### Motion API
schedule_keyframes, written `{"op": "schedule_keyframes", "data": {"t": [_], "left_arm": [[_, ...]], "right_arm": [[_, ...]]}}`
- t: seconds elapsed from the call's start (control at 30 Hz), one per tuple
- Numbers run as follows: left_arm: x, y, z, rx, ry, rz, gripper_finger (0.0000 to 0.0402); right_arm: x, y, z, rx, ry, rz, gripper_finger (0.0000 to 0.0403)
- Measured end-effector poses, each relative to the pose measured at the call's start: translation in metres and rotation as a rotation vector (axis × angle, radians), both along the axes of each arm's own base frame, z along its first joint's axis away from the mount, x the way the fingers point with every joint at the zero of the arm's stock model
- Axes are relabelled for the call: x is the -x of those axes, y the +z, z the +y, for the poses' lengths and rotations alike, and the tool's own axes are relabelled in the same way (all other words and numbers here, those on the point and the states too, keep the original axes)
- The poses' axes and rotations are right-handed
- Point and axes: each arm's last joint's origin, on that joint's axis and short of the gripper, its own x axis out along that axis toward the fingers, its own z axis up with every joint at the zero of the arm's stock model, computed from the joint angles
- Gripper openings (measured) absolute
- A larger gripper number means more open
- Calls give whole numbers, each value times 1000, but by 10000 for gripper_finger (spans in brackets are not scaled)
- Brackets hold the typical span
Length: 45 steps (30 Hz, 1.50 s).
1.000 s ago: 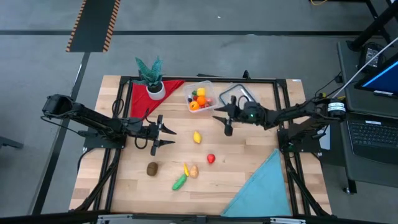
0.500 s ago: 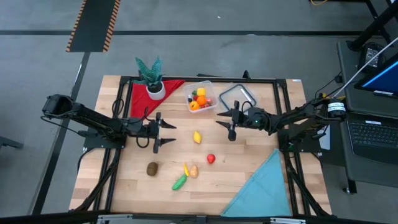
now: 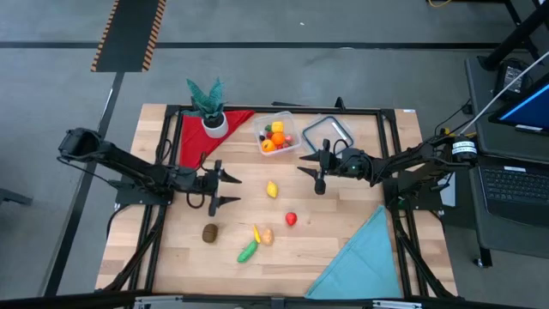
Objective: Pick and placing Produce into tupperware
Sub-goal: Put the brown kiwi into the transparent container
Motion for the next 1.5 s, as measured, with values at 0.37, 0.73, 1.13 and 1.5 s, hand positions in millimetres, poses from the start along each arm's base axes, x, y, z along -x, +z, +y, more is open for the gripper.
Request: {"op": "schedule_keyframes", "data": {"t": [0.37,0.73,1.13,1.5], "left_arm": [[7,33,-34,22,108,142,265],[33,64,-77,119,189,172,265],[66,54,-120,317,170,115,265],[54,51,-157,419,259,181,265]], "right_arm": [[0,0,1,-32,0,-4,168],[-1,0,7,-53,20,-9,168],[-1,0,8,-77,20,-13,168],[-2,-1,14,-98,39,-10,168]]}}
